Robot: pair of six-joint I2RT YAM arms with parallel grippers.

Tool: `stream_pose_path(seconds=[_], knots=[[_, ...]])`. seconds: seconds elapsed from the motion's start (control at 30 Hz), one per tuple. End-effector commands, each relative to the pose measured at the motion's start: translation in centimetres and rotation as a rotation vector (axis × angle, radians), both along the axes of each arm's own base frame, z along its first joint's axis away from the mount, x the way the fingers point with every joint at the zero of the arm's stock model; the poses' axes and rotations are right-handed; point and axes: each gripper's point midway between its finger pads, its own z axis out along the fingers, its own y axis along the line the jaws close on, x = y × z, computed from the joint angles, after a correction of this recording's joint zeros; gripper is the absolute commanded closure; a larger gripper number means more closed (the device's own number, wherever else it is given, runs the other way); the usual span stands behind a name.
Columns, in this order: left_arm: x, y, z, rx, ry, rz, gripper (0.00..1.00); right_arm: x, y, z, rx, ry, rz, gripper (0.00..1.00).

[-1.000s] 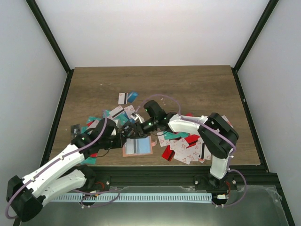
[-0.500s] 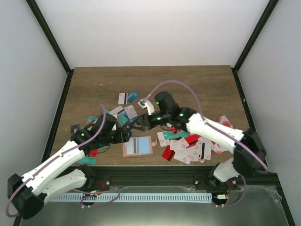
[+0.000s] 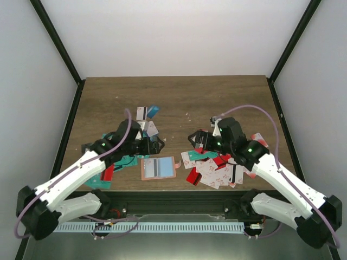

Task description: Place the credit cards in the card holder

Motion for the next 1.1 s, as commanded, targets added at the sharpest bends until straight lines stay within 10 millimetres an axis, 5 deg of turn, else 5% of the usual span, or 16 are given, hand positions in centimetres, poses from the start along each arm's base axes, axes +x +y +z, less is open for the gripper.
stream_pose_path(seconds=[0.0, 0.33, 0.6, 1.07], knots=[[0.1, -3.4, 0.0, -0.047, 0.037, -0.161, 0.01, -1.1, -3.0, -1.9, -0.031, 0.075, -0.134, 0.0], [3.6, -8.2, -2.6, -0.032, 0.135, -0.232, 0.12, -1.6, -5.5, -7.0, -0.066, 0.303, -0.177, 0.0], [7.5, -13.0, -4.8, -0.039, 0.205, -0.262, 0.24, 2.6, -7.9, -8.9, -0.005, 0.354, -0.199, 0.0], [13.3, -18.8, -9.7, 0.007, 0.284, -0.307, 0.42, 8.7, -7.4, -13.6, 0.052, 0.454, -0.142, 0.12]])
